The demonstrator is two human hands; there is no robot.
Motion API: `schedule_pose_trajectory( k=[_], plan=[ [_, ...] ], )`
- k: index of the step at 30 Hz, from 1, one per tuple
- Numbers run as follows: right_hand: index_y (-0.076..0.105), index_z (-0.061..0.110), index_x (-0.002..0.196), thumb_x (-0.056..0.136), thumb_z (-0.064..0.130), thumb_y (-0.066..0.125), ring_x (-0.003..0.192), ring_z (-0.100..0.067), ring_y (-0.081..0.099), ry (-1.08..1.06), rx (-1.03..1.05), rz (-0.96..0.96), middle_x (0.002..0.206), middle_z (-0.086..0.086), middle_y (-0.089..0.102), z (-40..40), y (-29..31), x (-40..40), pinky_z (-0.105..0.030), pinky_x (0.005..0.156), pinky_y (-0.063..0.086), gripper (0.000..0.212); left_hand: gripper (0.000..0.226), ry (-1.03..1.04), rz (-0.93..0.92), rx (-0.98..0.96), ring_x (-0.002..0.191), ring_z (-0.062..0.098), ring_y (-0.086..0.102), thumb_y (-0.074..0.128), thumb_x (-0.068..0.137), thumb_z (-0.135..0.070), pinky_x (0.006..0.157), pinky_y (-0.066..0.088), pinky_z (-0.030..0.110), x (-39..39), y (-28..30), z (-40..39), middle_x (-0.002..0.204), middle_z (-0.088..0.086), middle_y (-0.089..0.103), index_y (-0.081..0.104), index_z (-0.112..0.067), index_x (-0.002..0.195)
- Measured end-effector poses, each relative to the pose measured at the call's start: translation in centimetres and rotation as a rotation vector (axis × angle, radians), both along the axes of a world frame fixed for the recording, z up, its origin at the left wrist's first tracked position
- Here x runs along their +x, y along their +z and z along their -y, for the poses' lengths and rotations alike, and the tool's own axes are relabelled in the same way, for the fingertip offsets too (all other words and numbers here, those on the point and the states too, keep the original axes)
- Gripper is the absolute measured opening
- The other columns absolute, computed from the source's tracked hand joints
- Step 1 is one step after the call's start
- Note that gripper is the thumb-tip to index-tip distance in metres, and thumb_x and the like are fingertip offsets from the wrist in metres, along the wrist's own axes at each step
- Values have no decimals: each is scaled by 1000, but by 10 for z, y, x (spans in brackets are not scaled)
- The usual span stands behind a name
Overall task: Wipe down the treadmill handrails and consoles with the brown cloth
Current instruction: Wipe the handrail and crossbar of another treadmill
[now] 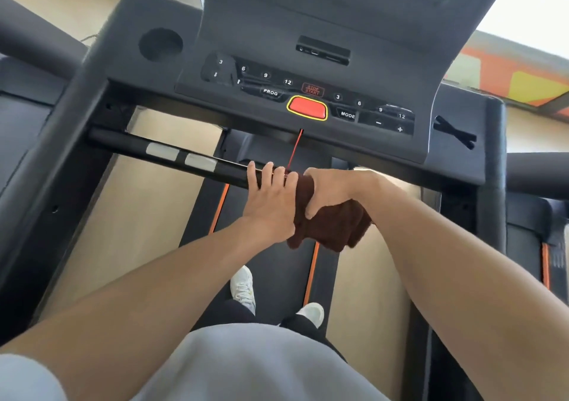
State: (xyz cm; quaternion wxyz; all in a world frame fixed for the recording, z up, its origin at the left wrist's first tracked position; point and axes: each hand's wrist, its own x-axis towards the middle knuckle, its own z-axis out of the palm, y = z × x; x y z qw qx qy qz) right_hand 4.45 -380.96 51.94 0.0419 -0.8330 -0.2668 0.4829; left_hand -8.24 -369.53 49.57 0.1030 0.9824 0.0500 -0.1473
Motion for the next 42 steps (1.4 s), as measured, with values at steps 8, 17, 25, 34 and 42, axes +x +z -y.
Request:
schedule_pose_trajectory(
  k=[8, 17, 25, 34, 42],
  plan=[
    [29, 10, 157, 88, 27, 67, 132, -32, 47, -9, 192, 964, 142, -10, 50, 33, -46, -108, -54, 118, 30, 81, 91, 58, -170, 160, 153, 39, 12, 78, 77, -27, 123, -1, 65, 9, 15, 15, 156, 17, 26, 22, -13, 147],
    [54, 20, 113, 74, 45, 75, 91, -30, 68, 166, 171, 496, 103, -2, 69, 17, -21, -28, -36, 71, 47, 51, 134, 129, -383, 88, 155, 29, -4, 86, 53, -69, 122, -11, 59, 25, 24, 13, 162, 5, 14, 13, -19, 155],
    [72, 30, 93, 76, 34, 77, 76, -15, 71, 26, 176, 61, 85, 7, 74, 104, -5, 6, -25, 59, 52, 17, 121, 127, -291, 111, 152, 29, 7, 88, 53, -63, 122, -7, 60, 19, 19, 15, 157, 6, 23, 25, -26, 149],
    [54, 38, 105, 76, 57, 63, 70, -16, 64, -98, 19, 609, 78, 17, 62, 213, -6, -20, -32, 68, 50, 36, 123, 118, -227, 139, 155, 37, -5, 88, 54, -57, 120, -9, 64, 14, 9, 16, 166, 18, 0, 20, -24, 152],
    [56, 26, 115, 70, 52, 74, 99, -24, 68, -7, 308, 685, 109, 3, 68, 38, -20, -59, -37, 79, 46, 55, 125, 118, -231, 118, 155, 36, -9, 90, 57, -48, 120, -12, 63, 15, 10, 14, 167, 16, -7, 15, -20, 153]
  ],
)
